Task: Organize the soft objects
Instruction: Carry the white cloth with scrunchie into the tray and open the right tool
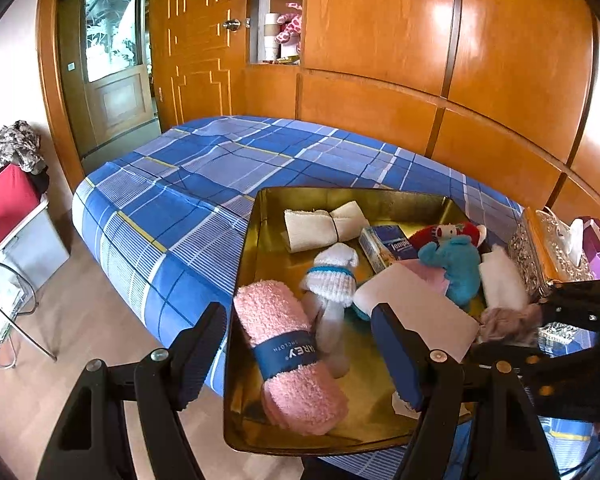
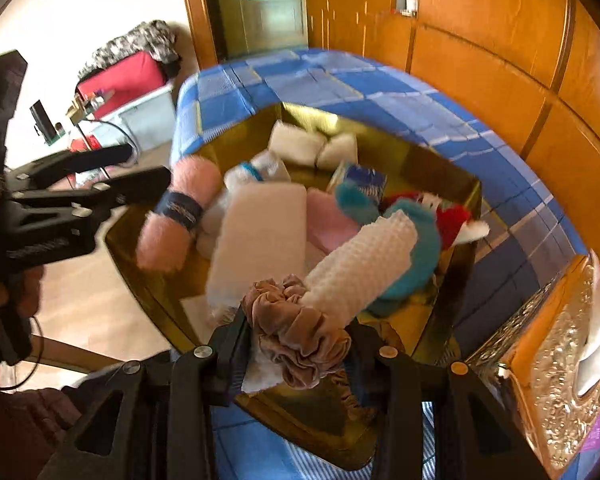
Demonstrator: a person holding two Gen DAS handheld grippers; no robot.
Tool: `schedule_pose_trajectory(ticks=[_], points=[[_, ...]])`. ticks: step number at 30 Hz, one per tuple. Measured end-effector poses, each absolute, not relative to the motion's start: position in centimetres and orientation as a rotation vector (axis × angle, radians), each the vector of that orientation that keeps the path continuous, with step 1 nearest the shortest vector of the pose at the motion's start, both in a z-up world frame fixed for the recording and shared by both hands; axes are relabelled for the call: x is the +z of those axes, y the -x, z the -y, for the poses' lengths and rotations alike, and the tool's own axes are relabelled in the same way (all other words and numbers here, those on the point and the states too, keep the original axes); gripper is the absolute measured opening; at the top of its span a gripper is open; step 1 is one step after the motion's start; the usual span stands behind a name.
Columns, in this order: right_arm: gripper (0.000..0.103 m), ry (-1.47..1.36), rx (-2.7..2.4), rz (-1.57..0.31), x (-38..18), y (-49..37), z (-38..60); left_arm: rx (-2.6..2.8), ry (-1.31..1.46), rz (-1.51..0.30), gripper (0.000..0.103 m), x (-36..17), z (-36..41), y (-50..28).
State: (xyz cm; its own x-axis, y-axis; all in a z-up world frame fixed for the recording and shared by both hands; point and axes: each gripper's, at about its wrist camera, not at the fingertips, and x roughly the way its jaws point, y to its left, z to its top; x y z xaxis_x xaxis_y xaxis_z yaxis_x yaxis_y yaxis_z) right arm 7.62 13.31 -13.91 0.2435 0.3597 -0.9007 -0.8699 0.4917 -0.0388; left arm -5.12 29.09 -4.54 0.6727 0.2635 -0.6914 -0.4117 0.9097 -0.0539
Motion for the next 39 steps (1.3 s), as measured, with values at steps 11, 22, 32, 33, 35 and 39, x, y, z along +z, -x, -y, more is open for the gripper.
schedule_pose_trajectory(ticks=[11,22,32,33,35,39], points=[[0.041,0.757,0.836,-0.999,-16.4,-7.9,-14.7,0.375,0.191,-0.753,0.075,-5.0,-28.1,4.9],[0.045,0.731,0.809,-1.013,-17.4,-8.2,-15.1,0.388,0.189,-0.756,0.075,-5.2,-28.4,4.9],[0.062,0.673,0.783,-1.014,-16.8,-8.3,-14.1,0.391,0.184,-0.754,0.075,-5.1,-28.3,4.9],[0.063,0.666,0.779,-1.011,-16.6,-8.2,-14.0,0.39,0.184,-0.754,0.075,-5.1,-28.2,4.9],[0.064,0.65,0.768,-1.007,-16.2,-8.3,-13.8,0.39,0.182,-0.755,0.075,-5.1,-28.1,4.9],[0.065,0.627,0.755,-0.992,-15.3,-8.2,-13.2,0.393,0.18,-0.755,0.075,-5.1,-28.0,4.9]])
